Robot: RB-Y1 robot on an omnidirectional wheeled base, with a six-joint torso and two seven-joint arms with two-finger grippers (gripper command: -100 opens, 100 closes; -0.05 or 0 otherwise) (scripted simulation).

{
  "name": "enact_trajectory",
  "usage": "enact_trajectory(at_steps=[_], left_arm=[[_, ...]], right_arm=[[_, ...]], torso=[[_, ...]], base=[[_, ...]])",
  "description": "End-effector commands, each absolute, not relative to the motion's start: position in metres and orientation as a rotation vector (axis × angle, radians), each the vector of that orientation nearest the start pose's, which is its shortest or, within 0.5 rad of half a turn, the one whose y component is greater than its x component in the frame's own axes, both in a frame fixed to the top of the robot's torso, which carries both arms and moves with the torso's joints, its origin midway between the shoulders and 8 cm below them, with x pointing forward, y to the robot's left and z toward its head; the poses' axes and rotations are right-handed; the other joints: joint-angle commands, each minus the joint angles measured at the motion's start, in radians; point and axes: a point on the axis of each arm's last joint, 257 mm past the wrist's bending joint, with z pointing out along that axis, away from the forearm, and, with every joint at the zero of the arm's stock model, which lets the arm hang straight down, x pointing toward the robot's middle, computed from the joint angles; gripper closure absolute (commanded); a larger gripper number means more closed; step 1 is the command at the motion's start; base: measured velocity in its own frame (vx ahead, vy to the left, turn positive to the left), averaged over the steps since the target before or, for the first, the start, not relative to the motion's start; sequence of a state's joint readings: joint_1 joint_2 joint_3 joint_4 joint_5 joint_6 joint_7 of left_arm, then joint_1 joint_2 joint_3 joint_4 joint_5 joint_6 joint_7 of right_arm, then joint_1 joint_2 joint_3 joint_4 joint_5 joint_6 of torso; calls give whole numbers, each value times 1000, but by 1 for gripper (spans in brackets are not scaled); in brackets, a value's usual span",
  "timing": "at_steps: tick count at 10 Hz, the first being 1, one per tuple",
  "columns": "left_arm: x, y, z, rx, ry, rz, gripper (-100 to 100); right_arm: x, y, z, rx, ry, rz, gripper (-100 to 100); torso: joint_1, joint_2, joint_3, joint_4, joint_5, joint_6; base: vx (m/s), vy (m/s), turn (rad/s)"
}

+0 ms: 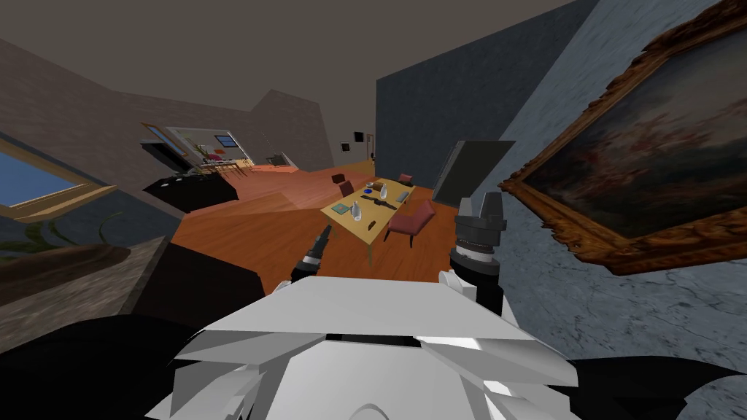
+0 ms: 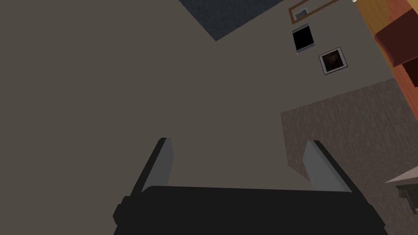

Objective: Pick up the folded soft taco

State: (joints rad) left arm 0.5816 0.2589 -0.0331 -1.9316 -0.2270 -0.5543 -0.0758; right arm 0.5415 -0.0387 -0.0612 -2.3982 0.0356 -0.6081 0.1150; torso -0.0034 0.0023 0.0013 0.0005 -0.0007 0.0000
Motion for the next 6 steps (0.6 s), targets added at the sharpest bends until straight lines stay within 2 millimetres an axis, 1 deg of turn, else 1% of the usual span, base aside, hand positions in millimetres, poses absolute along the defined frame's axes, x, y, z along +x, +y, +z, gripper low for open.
enact_trajectory(at_steps=[1, 2, 4, 5, 6], left_arm=[[357, 260, -203, -527, 1337, -969, -100], [356, 261, -207, -534, 1345, -965, -100], [345, 262, -255, -524, 1471, -917, -100], [338, 262, -275, -510, 1529, -896, -100], [337, 263, -280, -517, 1537, -891, -100]], right_arm=[[294, -278, 82, 403, 558, 1141, 0], [294, -278, 82, 403, 558, 1141, 0], [294, -278, 82, 403, 558, 1141, 0], [294, -278, 82, 403, 558, 1141, 0], [294, -278, 82, 403, 558, 1141, 0]], torso=[[0, 0, 0, 0, 0, 0], [-1, 0, 0, 0, 0, 0], [1, -1, -1, 0, 0, 0], [1, -1, -1, 0, 0, 0], [-1, -2, -1, 0, 0, 0]], base=[[-29, -71, -54], [-23, -45, -9], [-13, -45, -58], [-5, -75, -92], [2, -57, -32]])
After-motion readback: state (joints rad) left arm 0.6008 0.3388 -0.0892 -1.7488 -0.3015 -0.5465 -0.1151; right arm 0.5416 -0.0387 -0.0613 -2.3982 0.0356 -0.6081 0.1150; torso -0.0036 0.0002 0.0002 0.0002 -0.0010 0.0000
